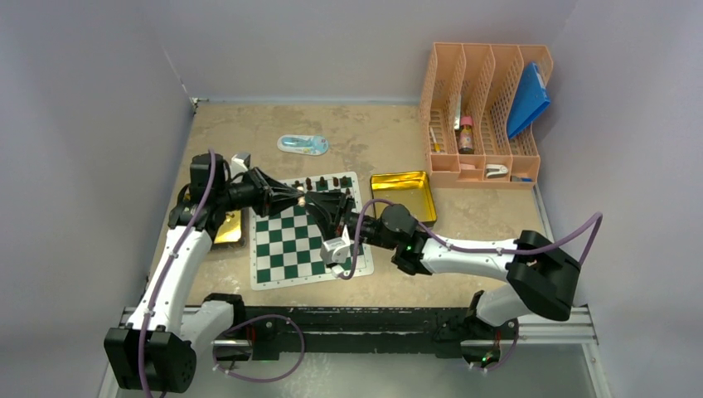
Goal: Set up the chess pieces on the board
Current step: Place the chess piece on the chessboard.
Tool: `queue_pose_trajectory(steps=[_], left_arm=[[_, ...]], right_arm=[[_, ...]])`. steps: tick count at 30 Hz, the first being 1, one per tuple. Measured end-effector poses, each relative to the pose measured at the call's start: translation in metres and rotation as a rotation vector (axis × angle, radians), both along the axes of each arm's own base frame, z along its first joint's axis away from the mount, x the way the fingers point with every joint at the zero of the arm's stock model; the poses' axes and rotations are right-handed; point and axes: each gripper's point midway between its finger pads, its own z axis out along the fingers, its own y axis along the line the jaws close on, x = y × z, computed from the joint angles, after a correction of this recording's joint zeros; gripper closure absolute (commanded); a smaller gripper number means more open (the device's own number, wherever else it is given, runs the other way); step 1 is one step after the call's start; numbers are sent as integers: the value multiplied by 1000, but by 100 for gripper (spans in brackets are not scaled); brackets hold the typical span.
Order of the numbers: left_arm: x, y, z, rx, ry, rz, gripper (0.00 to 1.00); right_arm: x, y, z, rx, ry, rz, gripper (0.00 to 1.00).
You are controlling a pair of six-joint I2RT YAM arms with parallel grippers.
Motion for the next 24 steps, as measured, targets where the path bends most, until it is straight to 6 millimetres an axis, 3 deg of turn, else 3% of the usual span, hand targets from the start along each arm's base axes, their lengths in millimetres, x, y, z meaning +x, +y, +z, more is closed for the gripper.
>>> queue_pose_trajectory(steps=[15, 19, 24], left_arm=[[-1, -2, -3, -22, 2, -12, 94], [-1, -2, -3, -22, 2, -13, 94], [-1, -2, -3, -23, 5, -13, 94]], right_arm=[[-4, 15, -15, -93, -13, 28, 59], [-2, 18, -26, -124, -10, 25, 65], [0, 17, -23, -115, -23, 5, 73]])
